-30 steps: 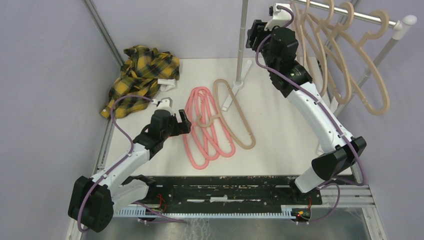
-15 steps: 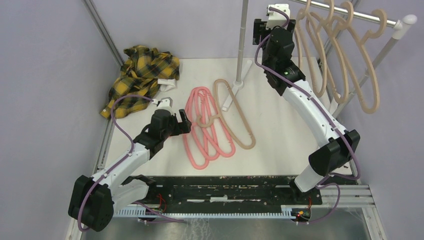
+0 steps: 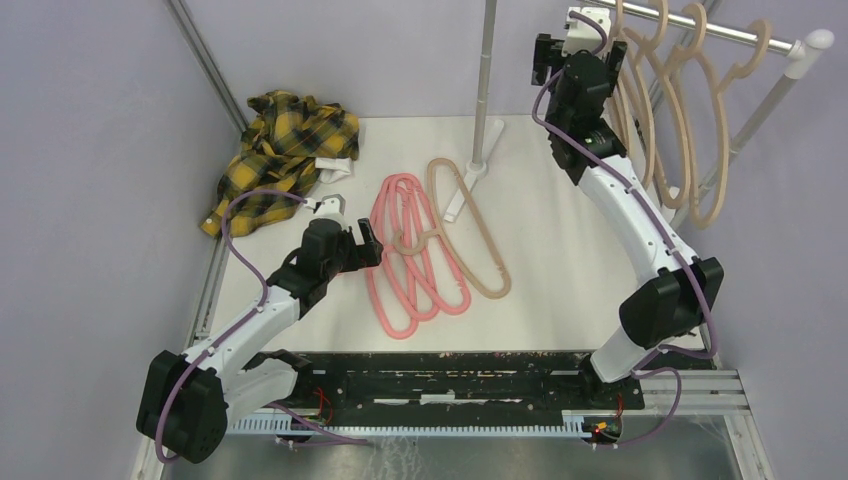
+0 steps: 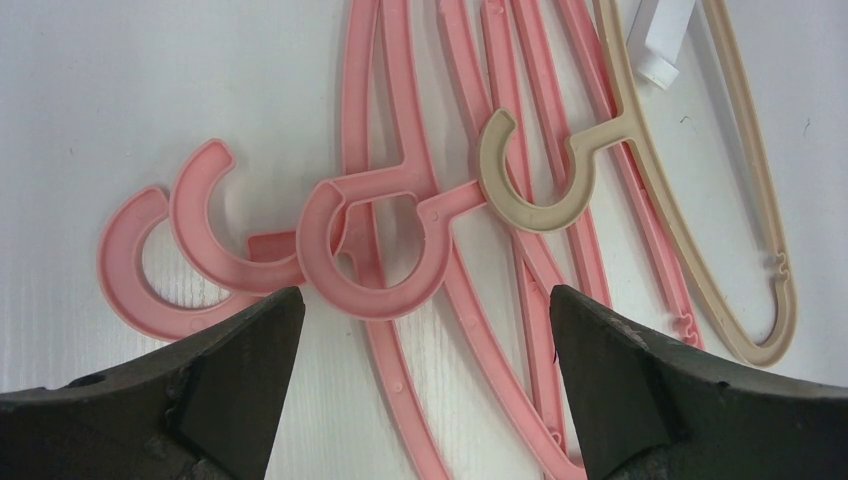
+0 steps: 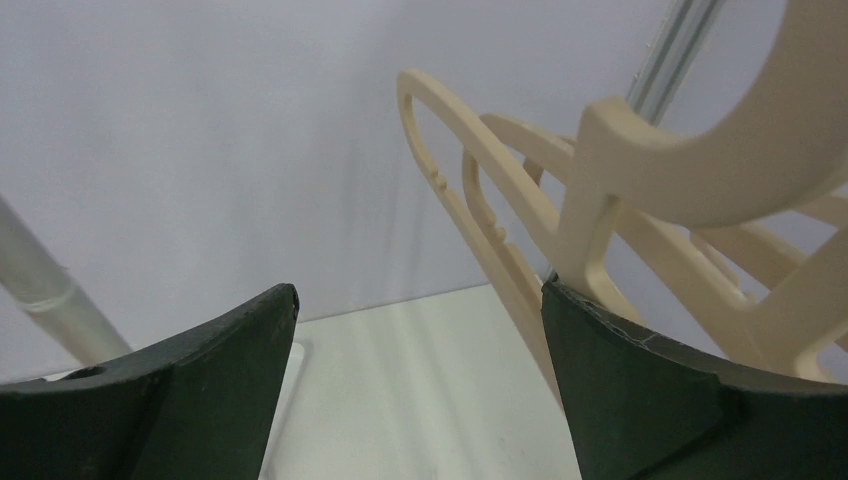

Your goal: Organize the hangers

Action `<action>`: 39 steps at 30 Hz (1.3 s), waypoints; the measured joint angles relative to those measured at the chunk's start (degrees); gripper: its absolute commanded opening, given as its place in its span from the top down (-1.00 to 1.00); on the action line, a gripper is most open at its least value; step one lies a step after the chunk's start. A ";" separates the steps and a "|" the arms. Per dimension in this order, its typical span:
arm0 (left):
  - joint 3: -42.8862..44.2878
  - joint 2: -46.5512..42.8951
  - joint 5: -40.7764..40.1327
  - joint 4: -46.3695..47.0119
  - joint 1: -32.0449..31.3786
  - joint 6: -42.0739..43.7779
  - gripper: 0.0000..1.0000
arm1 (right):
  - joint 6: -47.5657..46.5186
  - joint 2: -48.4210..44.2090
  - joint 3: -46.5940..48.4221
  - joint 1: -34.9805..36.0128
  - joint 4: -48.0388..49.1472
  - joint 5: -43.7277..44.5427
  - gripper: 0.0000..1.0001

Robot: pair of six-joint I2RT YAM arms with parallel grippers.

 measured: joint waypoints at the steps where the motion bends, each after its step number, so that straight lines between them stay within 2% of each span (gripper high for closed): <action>1: 0.00 0.00 0.00 0.00 0.00 0.00 -0.98 | 0.20 -0.13 -0.68 -0.96 0.15 0.17 -1.00; 8: -0.07 -0.11 0.39 0.00 0.00 0.02 -0.99 | 2.03 -1.42 -5.03 -6.71 0.17 0.90 -1.00; 29: -0.96 -0.15 1.84 0.44 0.00 0.00 -0.98 | 12.33 -15.80 -15.56 -25.29 -2.01 5.38 -1.00; 39: -0.98 -0.22 1.86 0.44 0.00 0.00 -0.99 | 17.38 -18.03 -16.55 -28.33 -8.17 4.72 -1.00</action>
